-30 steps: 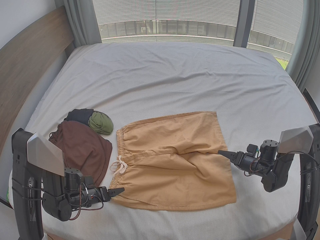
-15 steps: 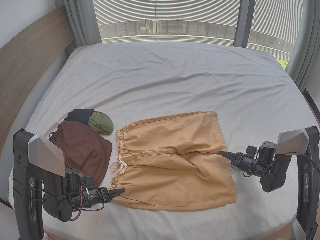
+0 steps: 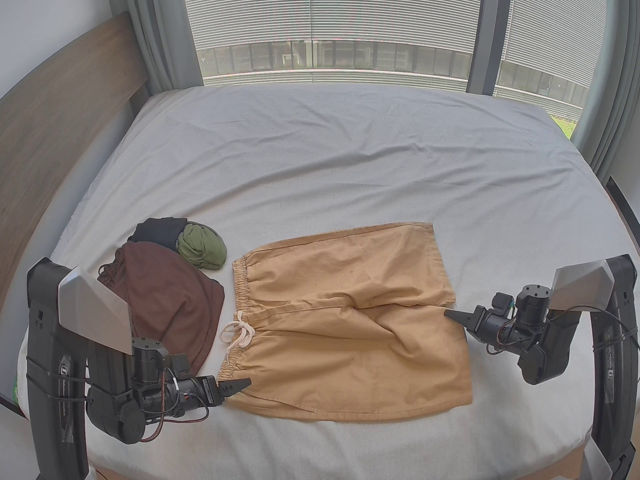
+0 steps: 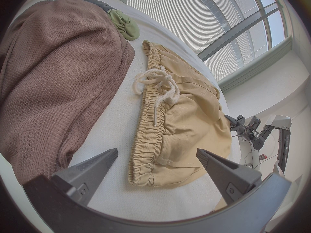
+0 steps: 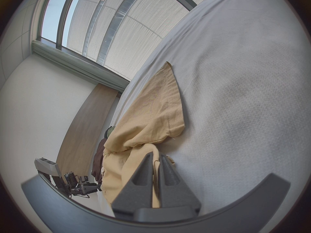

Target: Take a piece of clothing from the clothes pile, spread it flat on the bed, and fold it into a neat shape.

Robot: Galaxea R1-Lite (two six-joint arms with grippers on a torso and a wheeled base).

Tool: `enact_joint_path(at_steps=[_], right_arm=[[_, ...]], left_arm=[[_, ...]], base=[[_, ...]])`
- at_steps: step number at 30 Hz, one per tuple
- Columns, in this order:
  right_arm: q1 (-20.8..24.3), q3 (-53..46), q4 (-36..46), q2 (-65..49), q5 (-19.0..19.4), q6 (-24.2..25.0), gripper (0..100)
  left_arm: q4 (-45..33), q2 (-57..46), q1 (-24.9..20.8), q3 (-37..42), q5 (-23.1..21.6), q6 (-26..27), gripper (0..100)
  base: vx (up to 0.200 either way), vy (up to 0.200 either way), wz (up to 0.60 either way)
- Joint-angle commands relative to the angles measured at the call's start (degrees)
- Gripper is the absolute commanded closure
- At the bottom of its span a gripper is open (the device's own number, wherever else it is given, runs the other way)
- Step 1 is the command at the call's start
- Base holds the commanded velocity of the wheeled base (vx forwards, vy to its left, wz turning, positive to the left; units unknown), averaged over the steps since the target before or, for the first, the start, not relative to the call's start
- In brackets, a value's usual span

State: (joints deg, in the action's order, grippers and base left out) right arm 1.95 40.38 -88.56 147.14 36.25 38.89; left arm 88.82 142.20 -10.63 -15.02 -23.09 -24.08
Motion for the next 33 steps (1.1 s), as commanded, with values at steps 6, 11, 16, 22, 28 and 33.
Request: enact_joint_path(at_steps=[6,11,16,22,28,33], right_arm=[[-2.83,0.76,0.06,0.16,-2.42,-0.39,100],[-2.39,0.58,0.06,0.52,-2.50,-0.66,100],[-2.13,0.32,-0.03,0.60,-2.50,-0.66,100],[-2.21,-0.03,-0.03,-0.01,-2.68,-1.62,0],[-3.18,-3.90,-0.03,-3.35,-3.47,-8.39,0],[-3.97,-4.69,0.15,-7.57,-3.47,-9.09,0]], left_arm=[[-0.05,0.18,0.00,-0.01,0.15,-0.01,0],[0.04,0.27,0.00,-0.10,0.15,-0.01,0],[0.04,0.44,0.26,-0.27,0.33,0.17,0],[0.04,-0.08,0.87,-0.19,0.41,0.17,0],[-0.05,0.00,0.87,0.17,1.12,0.17,0],[-0.05,-0.52,1.40,0.25,2.79,-0.18,0]], base=[[0.000,0.000,0.00],[0.000,0.000,0.00],[0.000,0.000,0.00],[0.000,0.000,0.00],[0.000,0.000,0.00],[0.000,0.000,0.00]])
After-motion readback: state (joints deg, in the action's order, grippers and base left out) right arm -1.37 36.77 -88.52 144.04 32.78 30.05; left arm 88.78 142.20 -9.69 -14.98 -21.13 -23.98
